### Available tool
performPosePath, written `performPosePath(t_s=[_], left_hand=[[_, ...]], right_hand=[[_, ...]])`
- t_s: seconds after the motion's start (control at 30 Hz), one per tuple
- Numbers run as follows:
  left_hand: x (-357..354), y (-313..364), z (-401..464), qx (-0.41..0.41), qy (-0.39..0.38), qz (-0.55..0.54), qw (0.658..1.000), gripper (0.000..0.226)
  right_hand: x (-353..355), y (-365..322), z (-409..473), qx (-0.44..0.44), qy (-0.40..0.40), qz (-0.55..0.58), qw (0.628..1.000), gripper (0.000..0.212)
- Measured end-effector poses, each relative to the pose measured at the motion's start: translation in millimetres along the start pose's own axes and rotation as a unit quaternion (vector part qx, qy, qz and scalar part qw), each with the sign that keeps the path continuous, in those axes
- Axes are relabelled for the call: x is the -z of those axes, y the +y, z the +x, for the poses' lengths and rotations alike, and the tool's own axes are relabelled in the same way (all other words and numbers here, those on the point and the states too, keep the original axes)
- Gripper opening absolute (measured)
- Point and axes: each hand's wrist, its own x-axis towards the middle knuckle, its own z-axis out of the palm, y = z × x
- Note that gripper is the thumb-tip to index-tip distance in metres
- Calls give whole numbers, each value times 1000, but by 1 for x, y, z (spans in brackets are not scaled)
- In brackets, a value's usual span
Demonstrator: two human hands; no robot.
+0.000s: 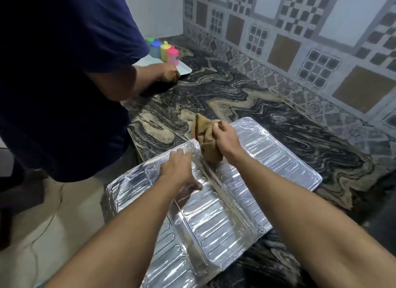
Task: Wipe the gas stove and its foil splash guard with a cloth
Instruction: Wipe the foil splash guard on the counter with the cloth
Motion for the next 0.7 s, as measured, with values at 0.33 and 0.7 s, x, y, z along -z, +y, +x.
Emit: performPosePath(t_s=[0.33,0.7], left_hand=[[4,3,2,15,-26,-21,999,102],[9,8,9,32,-54,33,997,93]], right_hand=[[45,29,-4,50,118,-508,852,56],[23,64,-1,267,-245,-498,787,70]])
